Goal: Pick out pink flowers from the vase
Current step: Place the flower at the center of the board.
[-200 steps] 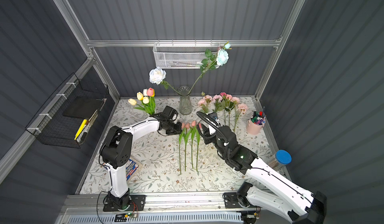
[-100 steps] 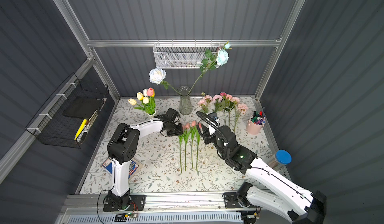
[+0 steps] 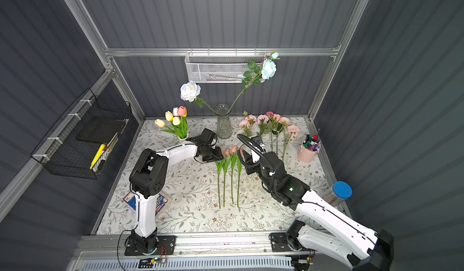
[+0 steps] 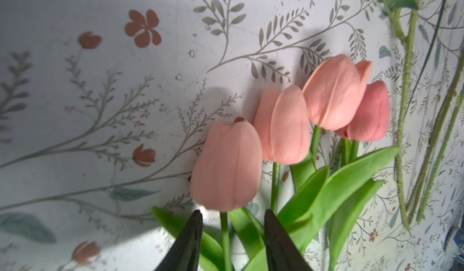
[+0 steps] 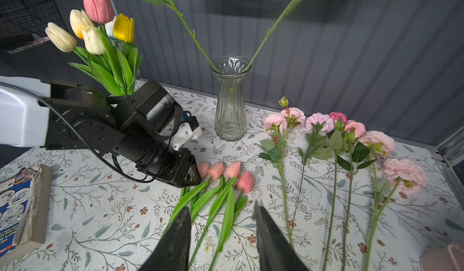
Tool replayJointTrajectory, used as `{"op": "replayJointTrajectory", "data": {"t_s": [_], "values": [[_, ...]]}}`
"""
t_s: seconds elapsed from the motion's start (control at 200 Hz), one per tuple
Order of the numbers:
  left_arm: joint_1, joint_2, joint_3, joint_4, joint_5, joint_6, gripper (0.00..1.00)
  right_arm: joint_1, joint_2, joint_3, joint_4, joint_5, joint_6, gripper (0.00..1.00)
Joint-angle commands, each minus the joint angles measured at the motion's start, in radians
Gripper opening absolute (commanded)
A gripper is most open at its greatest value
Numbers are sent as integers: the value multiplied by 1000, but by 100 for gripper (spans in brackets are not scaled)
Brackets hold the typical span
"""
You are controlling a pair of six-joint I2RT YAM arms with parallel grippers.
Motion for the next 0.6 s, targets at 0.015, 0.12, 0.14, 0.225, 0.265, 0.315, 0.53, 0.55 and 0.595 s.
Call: {"op": "replayJointTrajectory", "data": {"t_s": [0.015, 0.12, 0.14, 0.225, 0.265, 0.315, 0.53, 0.55, 0.595], "values": [[-7, -130, -29, -37, -33, 32, 45, 5, -3, -2, -7, -4, 2, 43], [-19, -211, -29, -75, -47, 69, 46, 5, -5, 10, -10, -9, -5, 43], [-21, -231, -30, -80, -45, 76, 46, 5, -6, 14, -9, -10, -7, 43], [-33, -335, -63, -80, -25, 101, 46, 5, -7, 23, -5, -18, -13, 43], [-38, -395, -111, -70, -7, 111, 46, 4, -4, 24, 8, -34, -18, 43], [-40, -474, -149, -71, -5, 119, 46, 4, 13, 24, 34, -62, -35, 44], [-40, -821, -259, -93, 5, 199, 46, 3, 76, 37, 145, -166, -49, 43], [-39, -856, -264, -102, -13, 199, 46, 3, 83, 31, 174, -176, -50, 43], [-38, -924, -270, -116, -61, 210, 46, 2, 106, 30, 229, -210, -51, 43]]}}
